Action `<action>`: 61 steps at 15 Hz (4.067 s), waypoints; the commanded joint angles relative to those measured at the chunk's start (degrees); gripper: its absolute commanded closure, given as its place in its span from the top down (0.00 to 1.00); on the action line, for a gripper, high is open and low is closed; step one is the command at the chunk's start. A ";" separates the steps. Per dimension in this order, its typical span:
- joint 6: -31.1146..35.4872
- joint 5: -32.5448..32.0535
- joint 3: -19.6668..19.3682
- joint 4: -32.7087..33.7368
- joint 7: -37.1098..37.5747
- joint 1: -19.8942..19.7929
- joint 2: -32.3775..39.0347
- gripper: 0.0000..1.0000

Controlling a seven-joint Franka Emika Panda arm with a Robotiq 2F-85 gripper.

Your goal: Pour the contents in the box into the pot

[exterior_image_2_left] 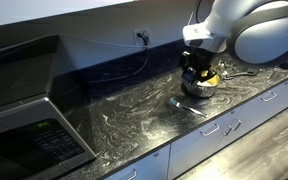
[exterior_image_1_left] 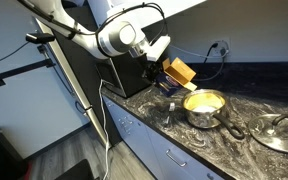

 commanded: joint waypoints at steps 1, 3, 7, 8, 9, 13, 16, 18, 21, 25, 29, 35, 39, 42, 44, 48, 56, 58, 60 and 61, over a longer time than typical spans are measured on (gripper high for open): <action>0.06 0.70 -1.98 -0.07 -0.36 2.06 -0.05 0.22; -0.23 4.23 -1.56 1.02 -1.80 1.50 0.65 0.22; -1.41 10.41 -1.31 2.85 -3.48 0.42 1.56 0.22; -2.04 12.33 -1.16 3.35 -4.50 -0.03 1.63 0.22; -2.22 13.60 -1.33 3.68 -4.89 -0.20 1.64 0.22; -4.93 22.55 -0.82 6.42 -11.20 -2.37 2.24 0.22; -8.28 28.43 -0.95 9.11 -16.56 -3.59 3.19 0.22; -11.37 31.90 -1.20 11.00 -20.13 -4.27 3.91 0.22; -15.77 35.45 -2.07 13.11 -23.58 -4.85 4.66 0.22; -19.28 38.09 -3.58 14.59 -25.76 -5.41 4.95 0.22; -21.27 42.06 -4.75 15.04 -28.13 -6.31 4.61 0.22; -25.75 51.13 -6.87 15.86 -33.22 -7.70 4.61 0.22; -28.92 55.82 -8.96 16.46 -35.82 -7.71 4.55 0.22; -30.60 58.57 -10.29 16.92 -37.10 -7.63 4.70 0.22; -31.44 60.21 -11.03 17.16 -37.87 -7.54 4.79 0.22; -33.29 63.44 -11.94 17.53 -39.11 -7.39 5.12 0.22; -34.47 66.34 -13.24 17.22 -40.34 -6.69 5.00 0.22; -34.26 66.14 -13.32 17.19 -40.19 -6.58 4.86 0.22; -34.36 66.17 -13.33 17.31 -40.35 -6.60 4.84 0.22; -34.49 66.31 -13.30 17.40 -40.48 -6.64 4.88 0.22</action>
